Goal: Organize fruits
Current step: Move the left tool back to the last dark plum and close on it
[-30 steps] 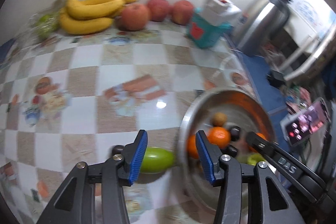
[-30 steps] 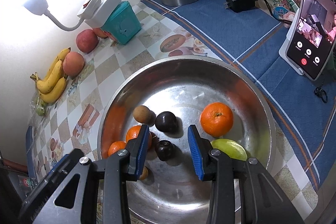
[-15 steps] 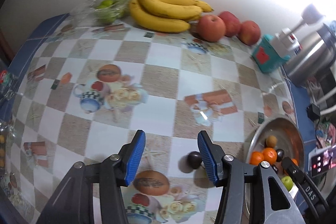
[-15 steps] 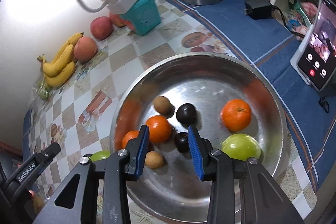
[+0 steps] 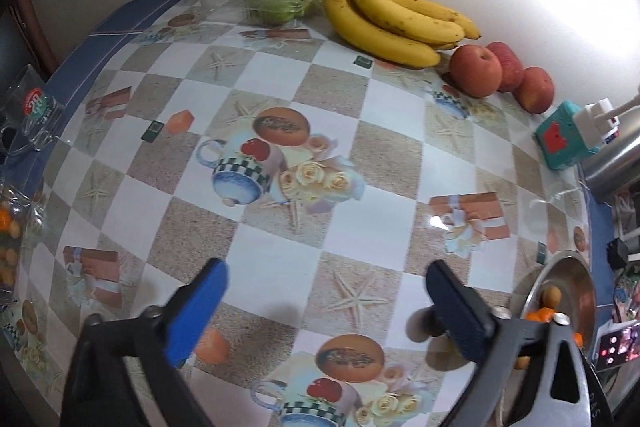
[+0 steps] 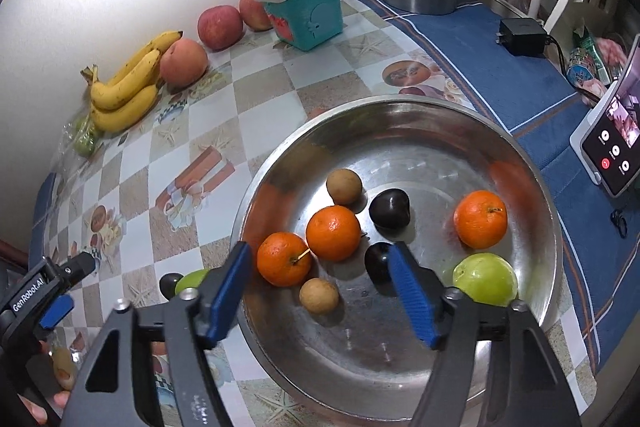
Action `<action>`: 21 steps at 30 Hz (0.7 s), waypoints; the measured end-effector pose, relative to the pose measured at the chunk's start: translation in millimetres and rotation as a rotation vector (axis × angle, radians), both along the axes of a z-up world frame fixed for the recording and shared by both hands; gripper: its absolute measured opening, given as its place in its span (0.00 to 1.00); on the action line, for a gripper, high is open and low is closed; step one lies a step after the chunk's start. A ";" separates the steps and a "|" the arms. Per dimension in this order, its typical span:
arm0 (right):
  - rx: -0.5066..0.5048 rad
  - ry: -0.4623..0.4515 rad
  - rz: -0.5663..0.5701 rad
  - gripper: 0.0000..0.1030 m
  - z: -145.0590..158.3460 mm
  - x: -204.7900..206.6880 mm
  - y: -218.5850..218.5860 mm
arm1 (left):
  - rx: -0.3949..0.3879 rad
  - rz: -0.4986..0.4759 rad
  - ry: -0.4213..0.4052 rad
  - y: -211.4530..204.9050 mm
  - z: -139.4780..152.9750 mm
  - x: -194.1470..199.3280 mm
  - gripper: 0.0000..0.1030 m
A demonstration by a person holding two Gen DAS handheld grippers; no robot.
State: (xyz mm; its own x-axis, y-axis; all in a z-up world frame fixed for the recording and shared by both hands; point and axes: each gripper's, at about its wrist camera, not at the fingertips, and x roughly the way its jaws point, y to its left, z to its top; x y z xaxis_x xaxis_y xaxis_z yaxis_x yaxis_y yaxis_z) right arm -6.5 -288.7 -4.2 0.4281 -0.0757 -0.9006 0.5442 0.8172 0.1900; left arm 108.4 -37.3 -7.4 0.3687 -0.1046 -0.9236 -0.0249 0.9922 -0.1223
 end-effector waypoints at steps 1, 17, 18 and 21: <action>-0.005 0.005 0.003 0.80 -0.8 0.6 1.1 | 0.005 -0.001 0.001 0.0 -1.0 0.3 1.00; -0.042 0.040 0.042 0.94 -9.6 7.0 8.9 | -0.016 -0.067 0.057 -17.9 -19.9 1.8 1.00; -0.045 0.039 0.041 0.96 -9.5 6.8 8.7 | -0.021 -0.075 0.059 -20.2 -20.6 1.7 1.00; -0.057 0.044 0.032 0.98 -8.9 6.1 8.4 | -0.030 -0.102 0.069 -28.4 -24.2 1.8 1.00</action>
